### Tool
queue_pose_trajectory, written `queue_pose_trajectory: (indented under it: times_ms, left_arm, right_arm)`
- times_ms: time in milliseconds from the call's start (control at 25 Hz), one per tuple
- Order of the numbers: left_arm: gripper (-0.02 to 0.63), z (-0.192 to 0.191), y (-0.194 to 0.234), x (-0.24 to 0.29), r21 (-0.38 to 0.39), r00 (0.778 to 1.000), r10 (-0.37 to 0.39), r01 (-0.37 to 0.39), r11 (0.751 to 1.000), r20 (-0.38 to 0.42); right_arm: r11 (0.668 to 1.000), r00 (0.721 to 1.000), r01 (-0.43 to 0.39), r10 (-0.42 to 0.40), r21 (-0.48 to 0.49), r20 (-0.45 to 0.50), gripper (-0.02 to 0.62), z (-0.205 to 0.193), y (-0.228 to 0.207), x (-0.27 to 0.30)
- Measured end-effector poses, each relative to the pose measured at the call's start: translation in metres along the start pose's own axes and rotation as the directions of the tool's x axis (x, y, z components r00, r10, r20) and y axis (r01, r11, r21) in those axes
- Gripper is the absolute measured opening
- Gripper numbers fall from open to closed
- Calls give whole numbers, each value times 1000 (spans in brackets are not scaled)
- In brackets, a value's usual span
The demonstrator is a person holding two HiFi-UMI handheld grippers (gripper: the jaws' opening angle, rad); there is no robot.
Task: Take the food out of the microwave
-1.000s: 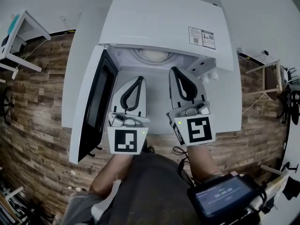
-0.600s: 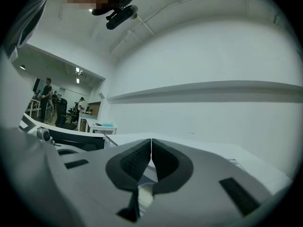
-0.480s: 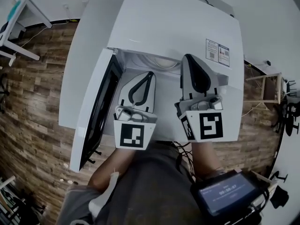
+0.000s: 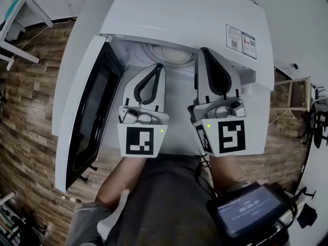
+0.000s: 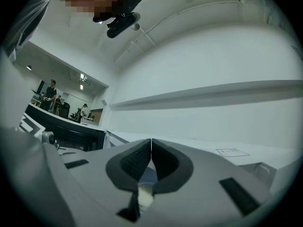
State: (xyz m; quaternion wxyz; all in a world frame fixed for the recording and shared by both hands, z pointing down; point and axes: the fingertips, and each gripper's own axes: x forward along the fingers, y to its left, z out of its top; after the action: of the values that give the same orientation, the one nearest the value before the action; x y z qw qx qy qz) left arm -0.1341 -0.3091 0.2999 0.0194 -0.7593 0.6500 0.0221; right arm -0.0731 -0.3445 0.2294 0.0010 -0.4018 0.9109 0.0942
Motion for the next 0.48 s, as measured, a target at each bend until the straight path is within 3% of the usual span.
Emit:
queue_pose_trajectory:
  times_ms: [160, 480]
  left_arm:
    - [8, -17, 0, -3, -1, 1000, 15, -15, 1000, 0]
    - [8, -48, -4, -3, 41, 1000, 13, -14, 999, 12]
  right_arm:
    - [1000, 1000, -11, 10, 14, 8, 8, -12, 3, -10]
    - [999, 997, -28, 30, 33, -78, 8, -87, 21, -18]
